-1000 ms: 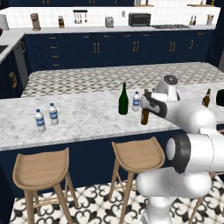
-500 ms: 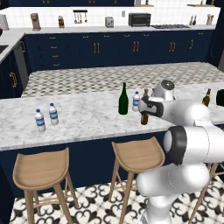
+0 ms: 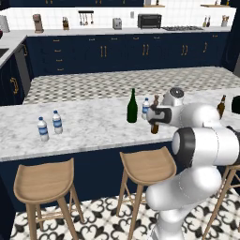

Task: Move the plastic bottles in the middle to the plastics group, and the glass bottles in the middle to the glass group.

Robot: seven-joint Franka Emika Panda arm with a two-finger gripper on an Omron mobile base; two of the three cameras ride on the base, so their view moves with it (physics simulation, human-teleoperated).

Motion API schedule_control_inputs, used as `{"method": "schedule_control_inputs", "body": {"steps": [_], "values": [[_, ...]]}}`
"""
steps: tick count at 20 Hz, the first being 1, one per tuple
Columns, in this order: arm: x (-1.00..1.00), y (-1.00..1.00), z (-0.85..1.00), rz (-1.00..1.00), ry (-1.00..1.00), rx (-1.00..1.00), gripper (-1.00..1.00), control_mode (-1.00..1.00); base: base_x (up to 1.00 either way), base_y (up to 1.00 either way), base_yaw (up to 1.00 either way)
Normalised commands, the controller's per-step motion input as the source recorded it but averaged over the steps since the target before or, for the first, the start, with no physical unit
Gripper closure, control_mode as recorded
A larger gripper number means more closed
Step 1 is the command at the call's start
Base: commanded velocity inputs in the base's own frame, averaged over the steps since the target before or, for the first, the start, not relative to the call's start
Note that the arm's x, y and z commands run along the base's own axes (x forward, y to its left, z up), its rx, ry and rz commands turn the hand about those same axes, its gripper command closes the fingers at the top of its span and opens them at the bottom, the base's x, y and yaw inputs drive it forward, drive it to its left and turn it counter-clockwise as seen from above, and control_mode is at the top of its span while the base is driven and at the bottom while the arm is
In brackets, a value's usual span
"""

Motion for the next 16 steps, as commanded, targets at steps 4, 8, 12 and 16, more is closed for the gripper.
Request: {"method": "schedule_control_inputs", "body": {"steps": [4,8,12,16], "values": [[0.02,-0.06,-0.13,0.01,0.01,0.0,-1.0,-1.0,0.0,0.0,0.0],[0.01,-0.18,0.0,0.05,0.03,0.0,-1.0,-1.0,0.0,0.0,0.0],[0.15,-0.04,-0.06,0.07,0.04,0.0,-1.0,-1.0,0.0,0.0,0.0],[0.28,0.0,-0.16,0.06,0.03,0.0,-1.0,-1.0,0.0,0.0,0.0]]}}
